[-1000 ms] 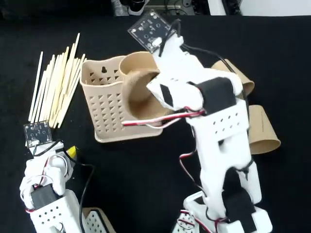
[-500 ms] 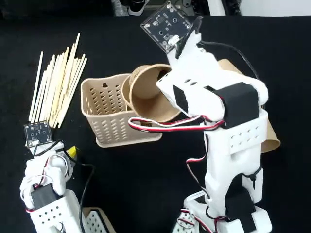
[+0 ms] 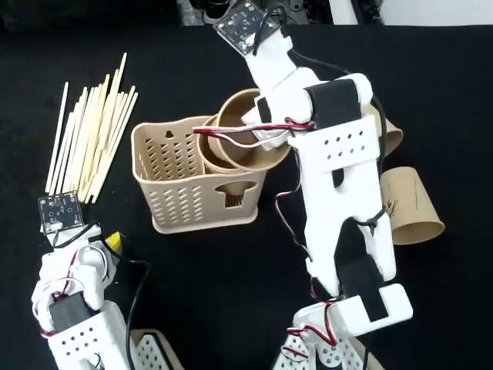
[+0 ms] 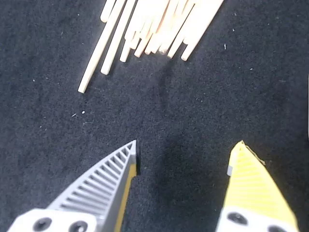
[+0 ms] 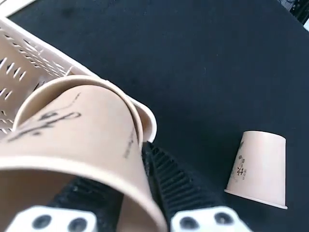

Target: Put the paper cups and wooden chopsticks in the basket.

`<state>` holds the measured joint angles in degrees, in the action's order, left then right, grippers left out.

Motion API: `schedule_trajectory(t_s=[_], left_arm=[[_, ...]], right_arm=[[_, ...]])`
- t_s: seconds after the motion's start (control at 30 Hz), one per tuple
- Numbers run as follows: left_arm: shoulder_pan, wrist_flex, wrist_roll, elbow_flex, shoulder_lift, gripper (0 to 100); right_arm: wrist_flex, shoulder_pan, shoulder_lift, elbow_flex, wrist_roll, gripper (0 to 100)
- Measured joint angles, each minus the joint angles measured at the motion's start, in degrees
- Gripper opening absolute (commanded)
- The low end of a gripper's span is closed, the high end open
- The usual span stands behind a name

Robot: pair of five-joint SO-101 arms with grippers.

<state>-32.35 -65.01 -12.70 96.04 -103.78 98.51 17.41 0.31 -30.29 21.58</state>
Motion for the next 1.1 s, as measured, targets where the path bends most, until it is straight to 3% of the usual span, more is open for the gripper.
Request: schedule_trajectory(t_s=[0.17, 0.5, 0.6, 0.87, 1.1], left_arm=[[0.0, 0.0, 0.0, 0.0, 0.0, 30], [0.0, 0.0, 0.0, 0.0, 0.0, 30], [0.0, 0.0, 0.0, 0.0, 0.0, 30], [0.0, 0.0, -2.1, 0.0, 0.0, 30], [0.0, 0.0, -2.6, 0.0, 0.0, 30]], right_arm=[[0.0, 3.1, 0.6, -2.6, -2.2, 35.8], [-0.2, 6.3, 0.6, -11.6, -0.5, 36.0], [0.4, 1.7, 0.6, -12.2, 1.8, 36.0], [-0.6, -20.5, 0.5, 3.5, 28.9, 36.0], [-15.4, -34.8, 0.5, 23.6, 48.2, 36.0]])
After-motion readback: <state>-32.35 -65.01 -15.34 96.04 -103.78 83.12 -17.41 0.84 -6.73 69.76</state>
